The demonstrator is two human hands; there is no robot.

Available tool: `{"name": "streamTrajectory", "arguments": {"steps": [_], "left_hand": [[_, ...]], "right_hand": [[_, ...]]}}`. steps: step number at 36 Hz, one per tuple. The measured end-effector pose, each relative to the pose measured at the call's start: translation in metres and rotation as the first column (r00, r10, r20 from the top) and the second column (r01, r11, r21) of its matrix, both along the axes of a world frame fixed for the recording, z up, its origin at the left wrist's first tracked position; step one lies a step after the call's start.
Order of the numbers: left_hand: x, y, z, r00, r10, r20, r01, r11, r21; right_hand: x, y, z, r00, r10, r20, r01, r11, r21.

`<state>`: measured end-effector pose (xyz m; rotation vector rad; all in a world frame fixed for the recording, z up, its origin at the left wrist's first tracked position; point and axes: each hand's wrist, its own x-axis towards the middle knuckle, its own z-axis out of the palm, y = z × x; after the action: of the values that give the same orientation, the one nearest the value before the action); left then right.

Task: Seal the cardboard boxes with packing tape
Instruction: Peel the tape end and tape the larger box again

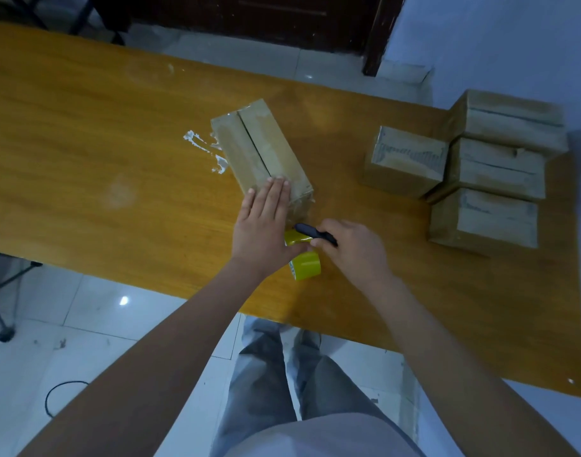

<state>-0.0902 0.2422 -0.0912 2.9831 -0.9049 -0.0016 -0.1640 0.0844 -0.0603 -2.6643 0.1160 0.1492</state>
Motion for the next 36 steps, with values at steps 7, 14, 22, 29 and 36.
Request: {"name": "streamTrajectory", "arguments": {"steps": [7, 14, 22, 29, 36], "left_hand": [[0.0, 0.0, -0.003, 1.0, -0.005, 0.02, 0.005, 1.0, 0.013], [0.0, 0.0, -0.002, 1.0, -0.006, 0.021, 0.006, 1.0, 0.012], [0.001, 0.001, -0.005, 0.999, -0.015, 0.042, 0.015, 1.0, 0.002], [0.001, 0.001, -0.005, 0.999, -0.008, 0.04, 0.007, 1.0, 0.02], [0.001, 0.001, -0.001, 1.0, 0.004, 0.013, -0.005, 0.999, 0.039]], "right_hand": [[0.004, 0.001, -0.005, 0.999, -0.018, -0.035, 0.017, 0.999, -0.038], [0.008, 0.001, -0.004, 0.999, 0.009, -0.033, -0.01, 0.999, -0.031], [0.013, 0.005, -0.004, 0.997, -0.043, -0.062, 0.04, 0.998, -0.045], [0.011, 0.005, -0.005, 0.994, -0.102, -0.049, 0.1, 0.994, -0.038], [0.002, 0.004, -0.007, 0.987, -0.162, -0.013, 0.161, 0.984, -0.075]]}}
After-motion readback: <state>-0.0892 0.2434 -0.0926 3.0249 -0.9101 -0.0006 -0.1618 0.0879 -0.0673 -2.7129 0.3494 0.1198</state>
